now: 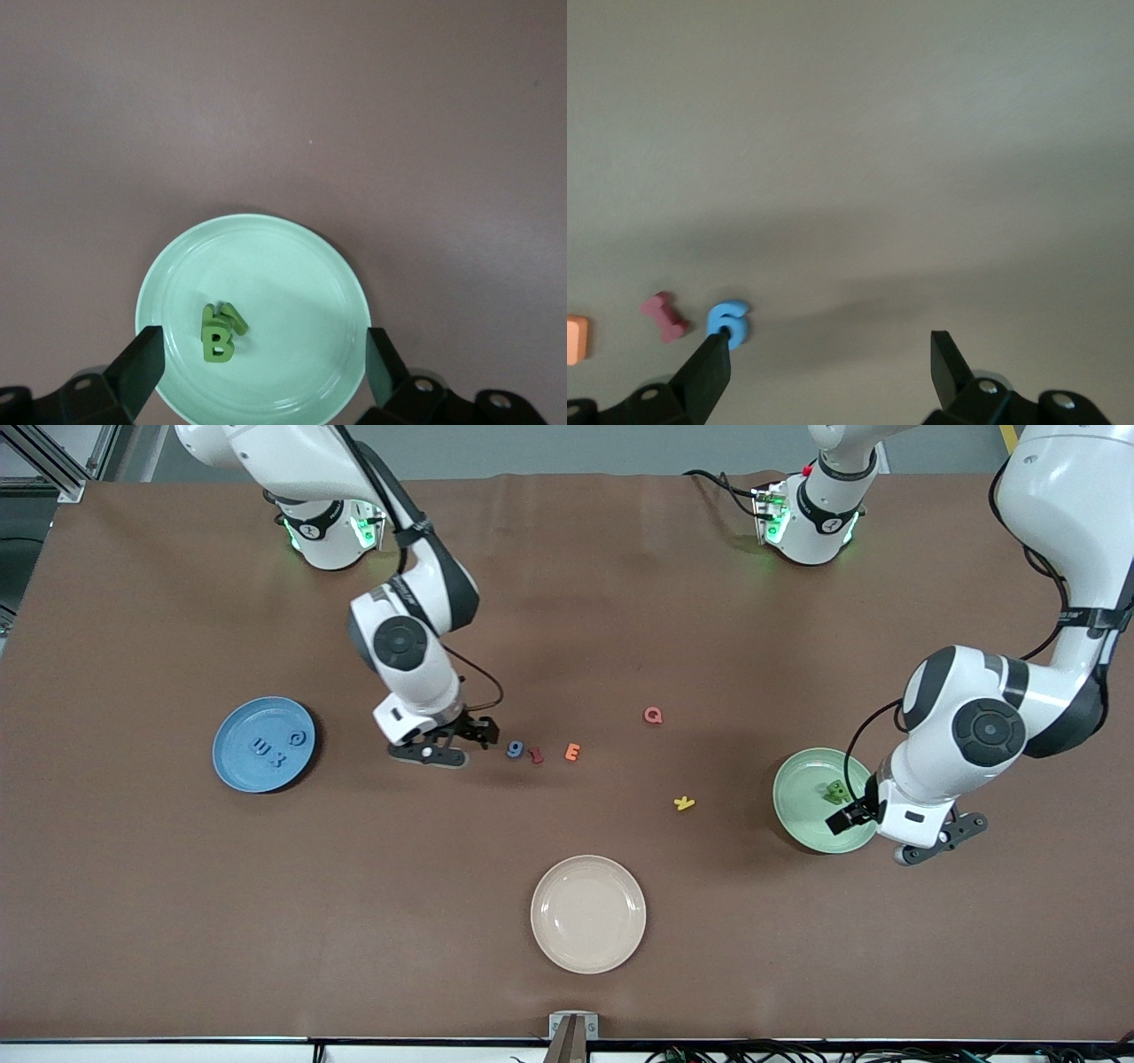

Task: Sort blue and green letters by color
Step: 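Reach the right gripper to the blue 6 while the left gripper withdraws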

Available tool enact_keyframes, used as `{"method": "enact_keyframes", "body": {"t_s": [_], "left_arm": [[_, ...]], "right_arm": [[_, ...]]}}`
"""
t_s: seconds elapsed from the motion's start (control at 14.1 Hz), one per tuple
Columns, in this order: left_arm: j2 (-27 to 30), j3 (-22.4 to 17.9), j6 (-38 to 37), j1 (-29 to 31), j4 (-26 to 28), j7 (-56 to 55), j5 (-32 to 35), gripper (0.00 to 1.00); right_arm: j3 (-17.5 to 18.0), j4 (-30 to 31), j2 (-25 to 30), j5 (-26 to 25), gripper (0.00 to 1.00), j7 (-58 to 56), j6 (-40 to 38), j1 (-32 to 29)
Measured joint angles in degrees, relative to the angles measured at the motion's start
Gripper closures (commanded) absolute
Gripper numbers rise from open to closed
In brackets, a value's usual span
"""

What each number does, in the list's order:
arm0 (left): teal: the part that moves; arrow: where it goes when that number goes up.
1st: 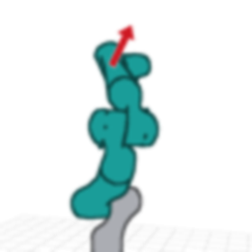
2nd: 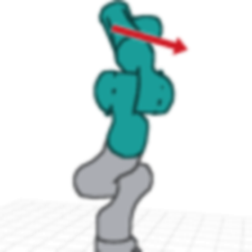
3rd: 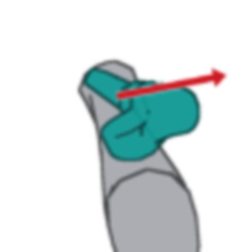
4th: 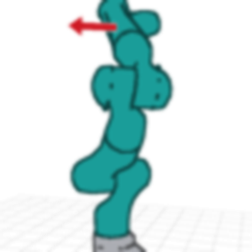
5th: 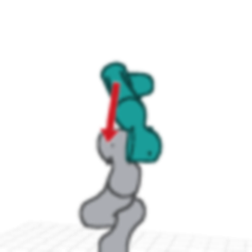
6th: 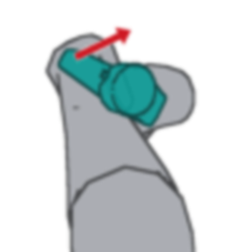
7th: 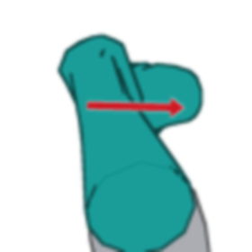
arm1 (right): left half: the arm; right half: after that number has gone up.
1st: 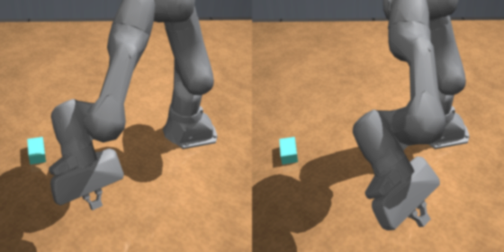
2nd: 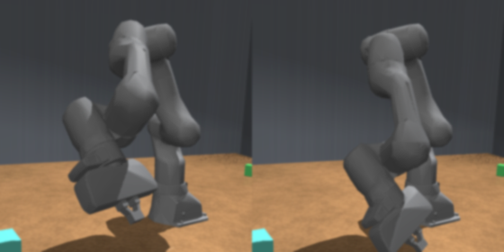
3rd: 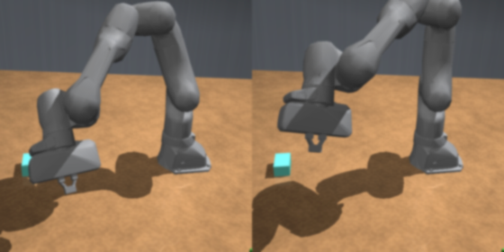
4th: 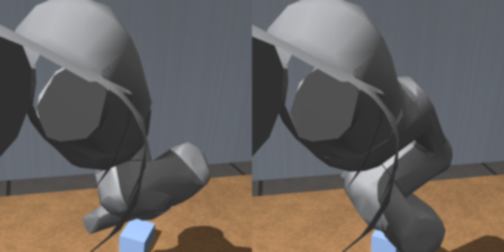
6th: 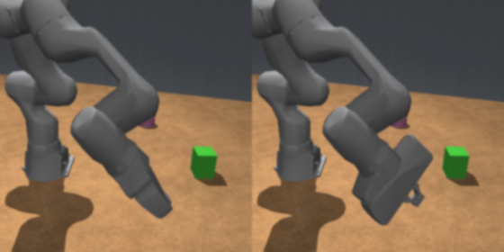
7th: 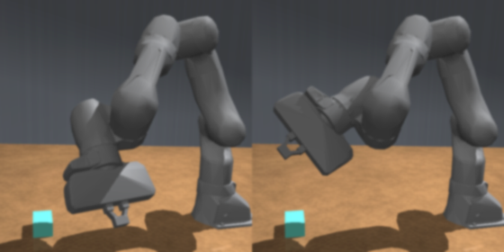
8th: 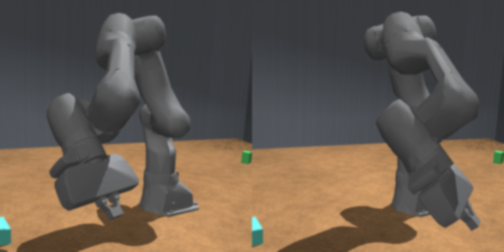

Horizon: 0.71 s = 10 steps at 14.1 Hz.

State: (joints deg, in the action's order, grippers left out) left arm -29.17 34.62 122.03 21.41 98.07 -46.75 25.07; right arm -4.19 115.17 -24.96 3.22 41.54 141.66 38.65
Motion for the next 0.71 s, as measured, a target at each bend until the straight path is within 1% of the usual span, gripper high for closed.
{"method": "enact_keyframes", "body": {"t_s": [0.21, 0.36, 0.71], "left_arm": [[1.65, 1.84, -5.18, 0.03, -4.22, 0.60, 0.00, 0.00], [3.06, 2.66, -8.22, 0.02, -6.59, 0.92, 0.00, 0.00], [7.14, 5.64, -20.46, 0.04, -14.21, 3.62, 0.00, 0.00]], "right_arm": [[-0.04, -0.81, -3.85, 0.00, 0.24, 2.63, 3.75, 2.31], [-0.06, -2.06, -5.21, 0.00, 0.26, 4.16, 3.85, 2.95], [-0.05, -6.07, -8.93, 0.00, 0.26, 9.45, 3.71, 5.47]]}}
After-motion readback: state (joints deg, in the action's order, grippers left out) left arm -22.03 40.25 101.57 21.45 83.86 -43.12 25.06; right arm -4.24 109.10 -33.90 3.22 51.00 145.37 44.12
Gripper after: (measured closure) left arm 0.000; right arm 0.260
